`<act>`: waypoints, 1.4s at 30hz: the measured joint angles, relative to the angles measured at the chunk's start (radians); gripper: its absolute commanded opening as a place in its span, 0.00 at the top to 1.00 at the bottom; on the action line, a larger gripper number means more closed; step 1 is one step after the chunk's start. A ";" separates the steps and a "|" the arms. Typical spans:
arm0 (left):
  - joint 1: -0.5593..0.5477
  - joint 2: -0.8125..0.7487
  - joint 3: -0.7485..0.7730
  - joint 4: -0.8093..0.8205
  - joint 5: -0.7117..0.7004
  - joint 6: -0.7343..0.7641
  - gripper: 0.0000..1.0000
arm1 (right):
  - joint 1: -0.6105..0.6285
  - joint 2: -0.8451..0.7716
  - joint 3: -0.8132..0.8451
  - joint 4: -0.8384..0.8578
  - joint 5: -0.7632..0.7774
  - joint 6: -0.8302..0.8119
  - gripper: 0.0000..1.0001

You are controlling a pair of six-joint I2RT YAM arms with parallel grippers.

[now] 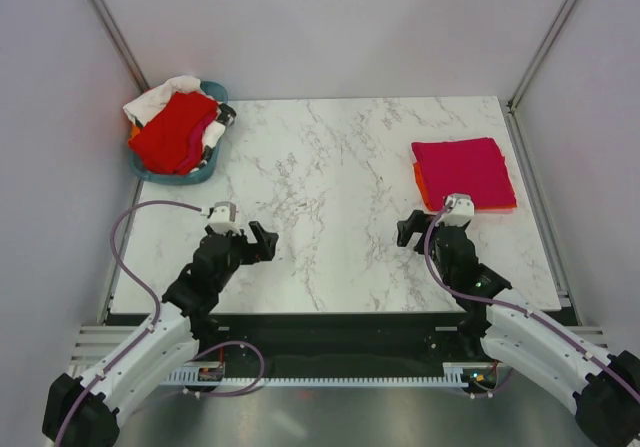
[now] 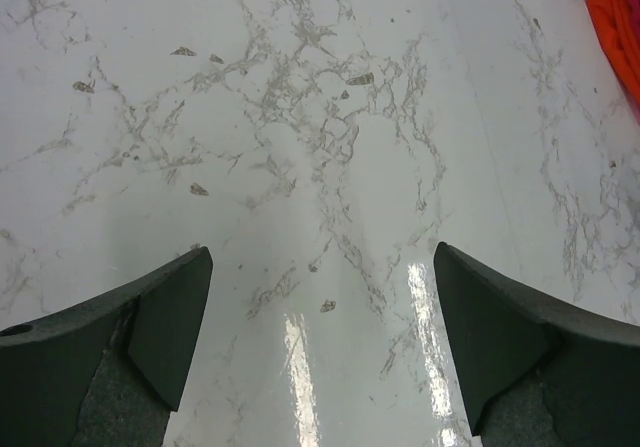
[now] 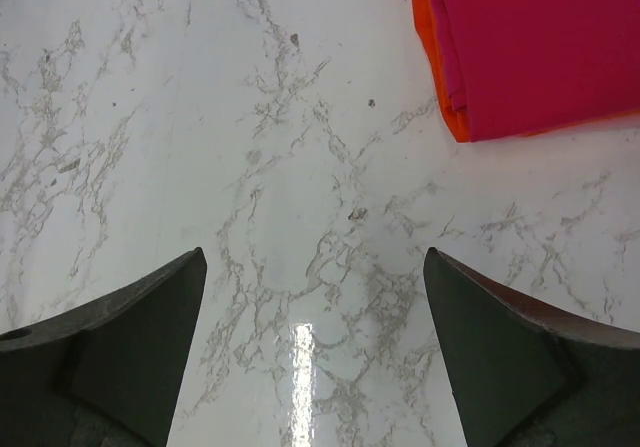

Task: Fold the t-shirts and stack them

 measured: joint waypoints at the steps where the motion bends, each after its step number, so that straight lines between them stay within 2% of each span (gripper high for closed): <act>1: 0.000 0.000 0.000 -0.001 0.000 0.000 0.00 | 0.000 0.000 0.000 0.000 0.001 0.001 0.02; 6: 0.000 0.002 0.013 -0.034 -0.026 -0.009 0.00 | 0.000 0.002 0.000 -0.004 0.017 0.022 0.02; 9: 0.005 0.033 0.048 -0.060 -0.045 -0.040 0.00 | 0.000 0.008 0.000 -0.015 0.023 0.031 0.08; 12: 0.033 0.135 0.110 -0.074 -0.055 -0.086 0.00 | 0.000 0.010 0.000 -0.026 0.025 0.034 0.14; 18: 0.202 0.342 0.264 -0.102 0.015 -0.215 0.01 | 0.000 0.005 0.000 -0.032 0.045 0.045 0.15; 22: 0.367 0.435 0.440 -0.130 0.087 -0.303 0.05 | 0.000 0.008 0.000 -0.038 0.047 0.051 0.15; 26: 0.492 0.583 0.697 -0.185 0.079 -0.359 0.10 | 0.000 0.017 0.000 -0.041 0.046 0.053 0.16; 36: 0.564 0.917 1.161 -0.290 -0.090 -0.366 0.19 | 0.000 0.029 0.000 -0.060 0.046 0.055 0.15; 42: 0.623 1.112 1.299 -0.326 -0.153 -0.346 0.20 | 0.000 0.024 0.000 -0.068 0.046 0.058 0.16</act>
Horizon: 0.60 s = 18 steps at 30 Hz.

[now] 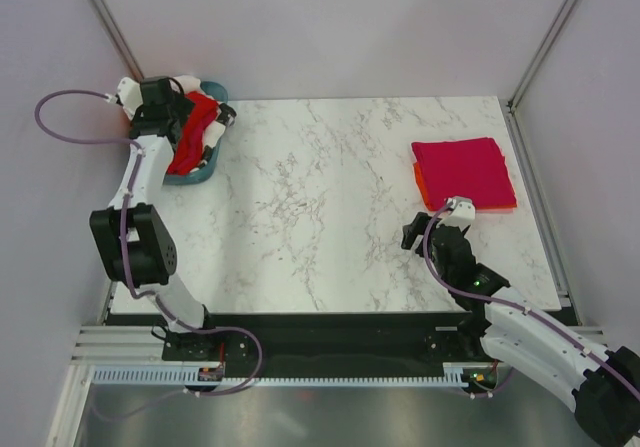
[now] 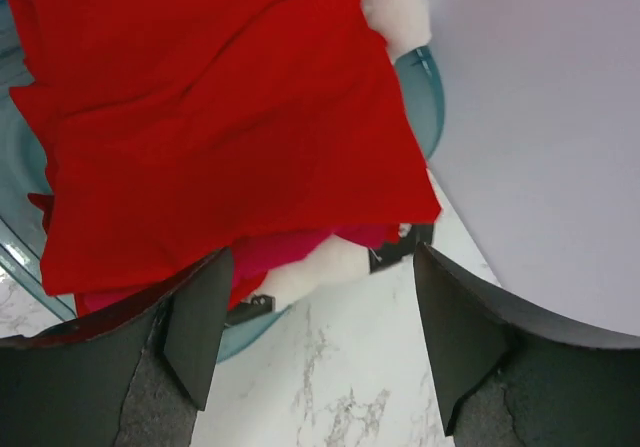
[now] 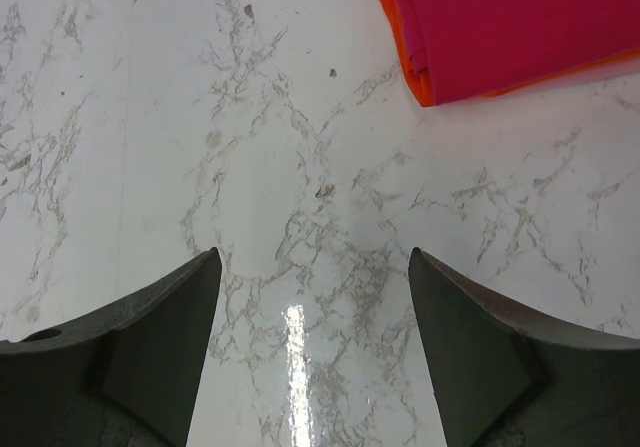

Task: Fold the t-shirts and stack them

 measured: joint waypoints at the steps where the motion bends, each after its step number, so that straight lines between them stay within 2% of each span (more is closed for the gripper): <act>1: 0.011 0.037 0.021 -0.005 0.003 0.000 0.21 | 0.000 0.000 0.000 0.000 0.000 0.000 0.17; 7: 0.077 0.232 0.118 -0.035 0.076 -0.033 0.31 | 0.000 0.000 0.000 -0.001 0.000 0.002 0.17; 8: 0.085 0.267 0.140 -0.041 0.090 -0.042 0.35 | 0.000 0.000 0.000 -0.001 0.000 0.002 0.17; 12: 0.099 0.363 0.198 -0.054 0.122 -0.086 0.65 | 0.000 -0.001 0.000 -0.004 0.002 0.003 0.17; 16: 0.099 0.376 0.221 -0.066 0.142 -0.119 0.98 | 0.000 -0.002 0.000 -0.009 0.007 0.003 0.17; 18: 0.100 0.375 0.237 -0.073 0.147 -0.116 0.98 | 0.000 -0.003 0.000 -0.010 0.008 0.003 0.17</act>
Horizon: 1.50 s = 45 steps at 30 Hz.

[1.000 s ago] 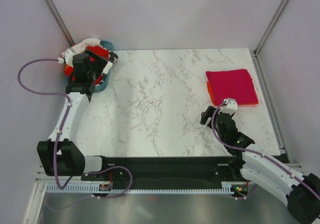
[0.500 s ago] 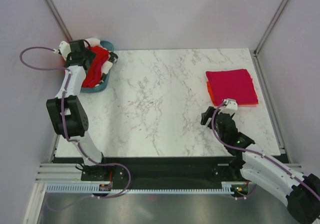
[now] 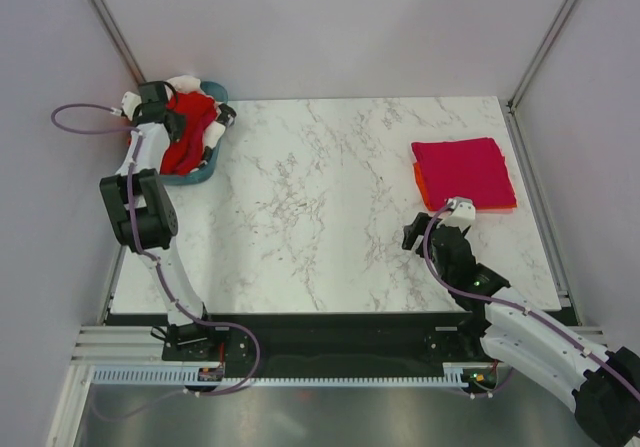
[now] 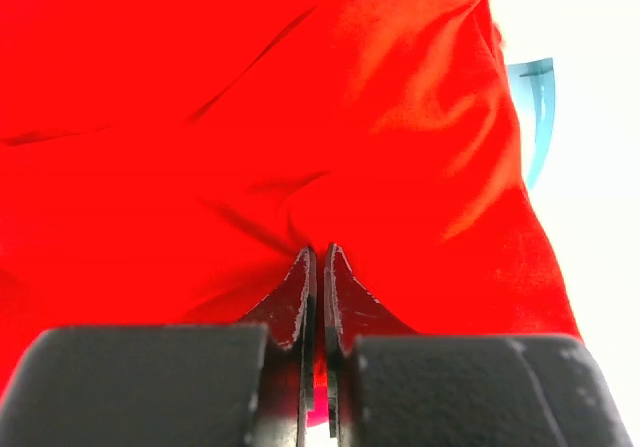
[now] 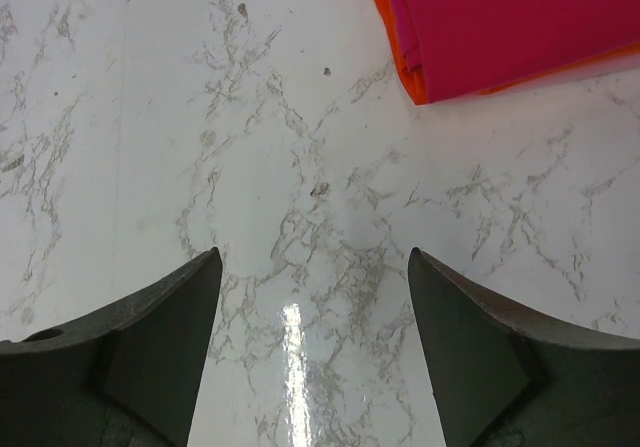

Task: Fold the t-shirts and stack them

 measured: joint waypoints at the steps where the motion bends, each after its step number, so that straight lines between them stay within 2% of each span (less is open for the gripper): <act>1: 0.000 -0.003 0.001 -0.003 0.000 0.000 0.98 | 0.000 0.000 0.000 0.000 0.000 0.000 0.16; 9: 0.000 -0.145 -0.035 -0.039 -0.009 0.000 0.98 | 0.000 0.003 0.000 -0.001 0.000 0.000 0.17; 14: -0.009 -0.352 -0.063 -0.043 -0.003 0.003 0.98 | 0.000 0.014 0.000 -0.001 -0.001 0.000 0.18; 18: -0.062 -0.552 -0.063 -0.043 -0.016 0.028 0.98 | 0.000 0.016 0.000 -0.001 0.000 0.000 0.19; 21: -0.146 -0.689 -0.063 -0.027 -0.012 0.036 0.98 | 0.000 0.011 0.000 -0.005 0.000 0.000 0.19; 24: -0.315 -0.793 -0.084 0.032 -0.010 0.042 0.98 | 0.000 -0.013 0.000 -0.010 0.007 0.000 0.18; 27: -0.540 -0.817 -0.092 0.092 0.020 0.048 0.98 | 0.000 -0.041 0.000 -0.012 0.018 0.000 0.18; 29: -0.619 -0.801 -0.092 0.109 0.055 0.059 0.98 | 0.000 -0.053 0.000 -0.017 0.030 0.002 0.18; 34: -0.634 -0.797 -0.145 0.093 -0.013 0.126 0.96 | 0.000 -0.117 -0.001 -0.054 0.067 0.011 0.18; 35: -0.632 -0.811 -0.177 0.101 -0.032 0.137 0.86 | 0.000 -0.135 -0.002 -0.056 0.071 0.012 0.18; 36: -0.631 -0.833 -0.228 0.112 -0.048 0.152 0.68 | 0.000 -0.149 -0.002 -0.057 0.073 0.012 0.18; 37: -0.629 -0.859 -0.291 0.125 -0.063 0.166 0.26 | 0.000 -0.161 -0.003 -0.057 0.075 0.012 0.18; 38: -0.627 -0.884 -0.360 0.129 -0.072 0.175 0.13 | 0.000 -0.172 -0.005 -0.056 0.076 0.011 0.18; 40: -0.626 -0.899 -0.473 0.135 -0.081 0.171 0.01 | 0.000 -0.180 -0.008 -0.055 0.076 0.011 0.17; 45: -0.626 -0.758 -0.651 0.145 -0.044 0.170 0.00 | 0.000 -0.143 -0.011 -0.055 0.071 0.011 0.15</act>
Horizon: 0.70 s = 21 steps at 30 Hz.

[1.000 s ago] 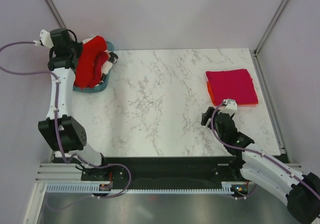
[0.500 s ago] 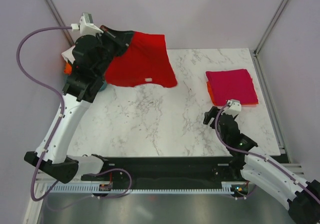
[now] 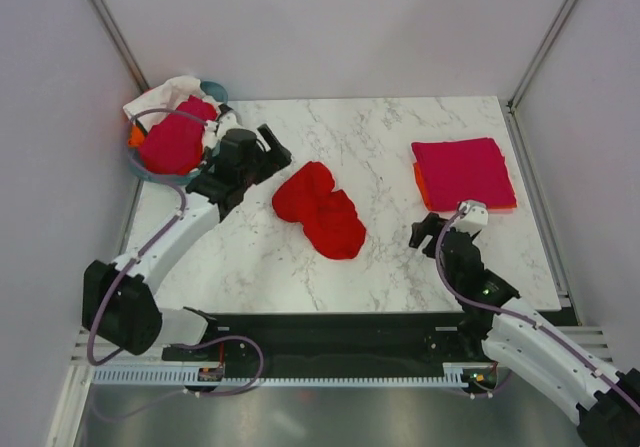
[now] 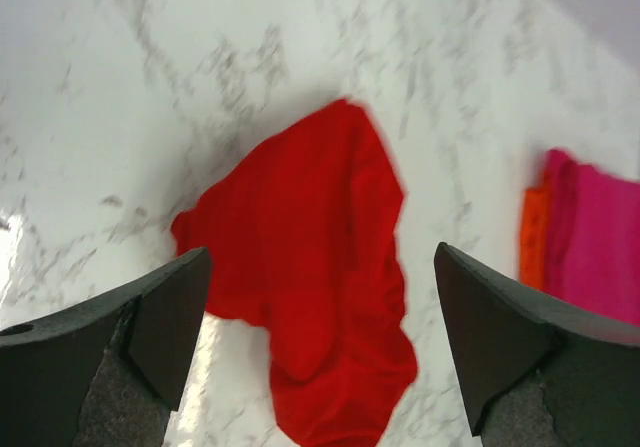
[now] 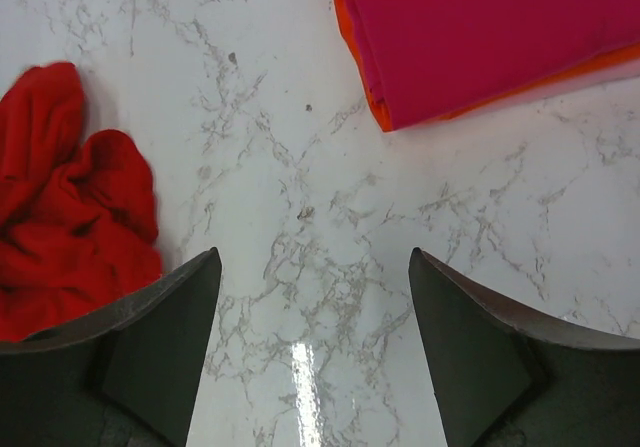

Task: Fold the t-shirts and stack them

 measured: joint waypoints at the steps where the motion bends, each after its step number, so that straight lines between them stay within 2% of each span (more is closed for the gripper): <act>1: 0.000 0.031 -0.029 -0.009 0.010 0.000 0.00 | 0.000 0.015 0.000 0.002 -0.001 0.000 0.15; 2: 0.000 0.048 -0.051 -0.021 0.016 0.001 0.00 | 0.000 0.029 0.000 0.003 0.000 0.000 0.14; 5: -0.004 0.048 -0.082 -0.054 0.021 0.015 0.02 | 0.000 0.088 0.001 0.005 0.004 0.005 0.03; 10: -0.022 -0.015 -0.088 -0.038 0.042 0.046 0.03 | -0.012 0.260 0.071 -0.013 -0.013 0.010 0.06; 13: -0.046 -0.058 -0.116 -0.006 0.071 0.059 0.03 | -0.037 0.410 0.206 -0.043 -0.055 0.002 0.10; 16: -0.064 -0.081 -0.172 0.037 0.137 0.069 0.03 | -0.077 0.527 0.343 -0.048 -0.115 -0.010 0.20; 17: -0.069 -0.082 -0.195 0.053 0.160 0.071 0.04 | -0.095 0.570 0.387 -0.051 -0.138 -0.011 0.29; 21: -0.082 -0.082 -0.267 0.081 0.216 0.083 0.05 | -0.157 0.720 0.519 -0.072 -0.204 -0.013 0.38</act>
